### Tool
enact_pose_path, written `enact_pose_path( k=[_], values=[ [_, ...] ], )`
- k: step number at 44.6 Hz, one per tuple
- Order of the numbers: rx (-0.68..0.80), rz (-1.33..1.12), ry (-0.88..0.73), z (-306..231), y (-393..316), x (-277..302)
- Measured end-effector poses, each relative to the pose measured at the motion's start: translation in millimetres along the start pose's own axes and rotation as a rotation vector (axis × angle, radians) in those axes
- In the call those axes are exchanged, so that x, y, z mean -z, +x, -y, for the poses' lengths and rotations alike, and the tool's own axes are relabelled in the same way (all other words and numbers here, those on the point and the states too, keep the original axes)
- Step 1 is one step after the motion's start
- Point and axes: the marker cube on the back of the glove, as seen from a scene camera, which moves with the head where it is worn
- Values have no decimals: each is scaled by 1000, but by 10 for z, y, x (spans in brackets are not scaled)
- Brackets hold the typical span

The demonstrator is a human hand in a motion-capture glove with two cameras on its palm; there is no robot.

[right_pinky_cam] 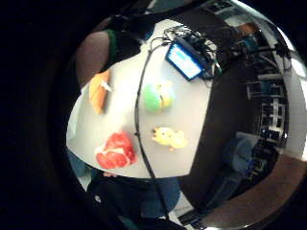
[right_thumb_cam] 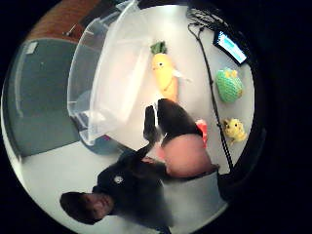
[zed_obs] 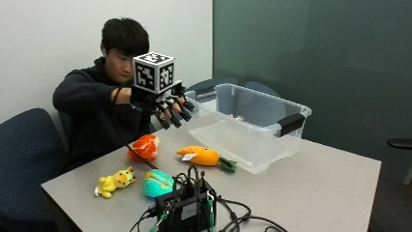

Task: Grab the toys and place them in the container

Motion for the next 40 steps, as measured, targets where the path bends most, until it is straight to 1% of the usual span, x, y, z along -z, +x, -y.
enact_pose_path(
  k=[5,10,13,15,20,27,33,40],
  values=[
    [-35,38,-61,195,-209,-227],
    [-102,-62,-100,462,-298,-591],
    [-142,-139,-92,637,-305,-834],
    [-162,-148,-79,722,-317,-989],
    [-191,-62,-38,857,-301,-1265],
    [-165,61,-70,876,-395,-1518],
    [-126,-18,-20,896,-418,-1556],
    [-73,-1,13,899,-382,-1574]
  ],
)
